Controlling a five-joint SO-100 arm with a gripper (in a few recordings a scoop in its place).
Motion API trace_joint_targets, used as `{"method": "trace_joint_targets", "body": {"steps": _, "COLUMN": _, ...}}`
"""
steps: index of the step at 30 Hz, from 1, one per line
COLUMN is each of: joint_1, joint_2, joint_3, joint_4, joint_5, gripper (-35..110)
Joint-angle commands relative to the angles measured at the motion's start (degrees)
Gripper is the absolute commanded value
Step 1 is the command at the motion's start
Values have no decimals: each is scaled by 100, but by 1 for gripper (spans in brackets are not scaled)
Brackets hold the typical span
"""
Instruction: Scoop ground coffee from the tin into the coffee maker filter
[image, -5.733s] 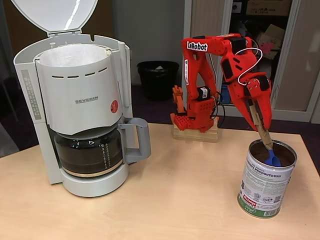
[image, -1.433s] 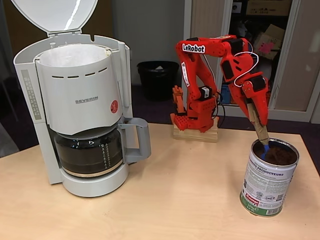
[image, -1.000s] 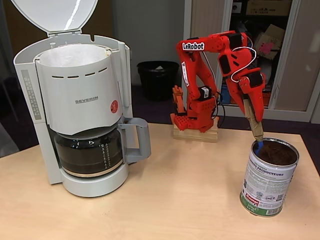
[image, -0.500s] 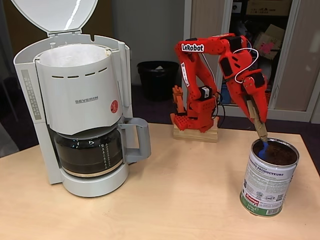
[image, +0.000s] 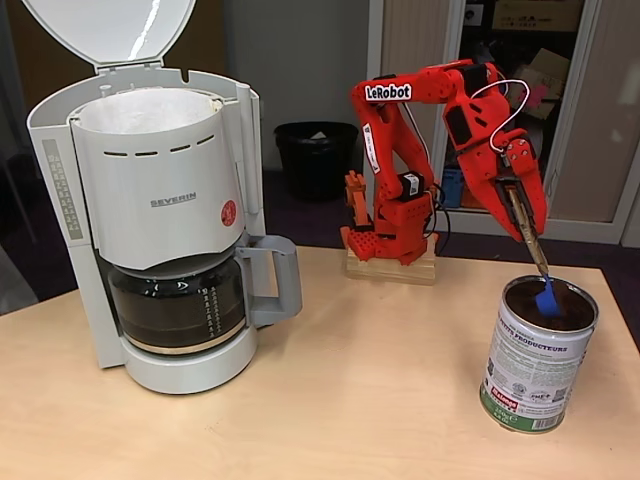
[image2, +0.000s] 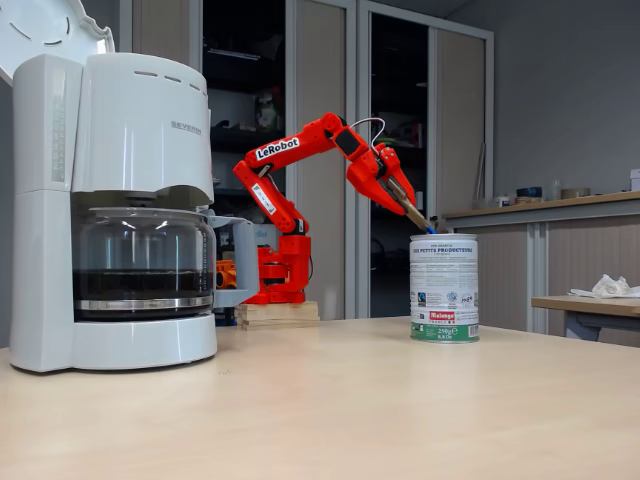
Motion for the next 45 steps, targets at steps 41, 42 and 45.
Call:
{"method": "trace_joint_targets", "body": {"steps": 41, "joint_1": -141, "joint_2": 642, "joint_3": 984, "joint_4": -729, "joint_5": -677, "gripper": 0}}
{"method": "trace_joint_targets", "body": {"steps": 42, "joint_1": -141, "joint_2": 703, "joint_3": 1055, "joint_4": -773, "joint_5": -686, "gripper": 0}}
{"method": "trace_joint_targets", "body": {"steps": 45, "joint_1": -237, "joint_2": 492, "joint_3": 686, "joint_4": -519, "joint_5": -940, "gripper": 0}}
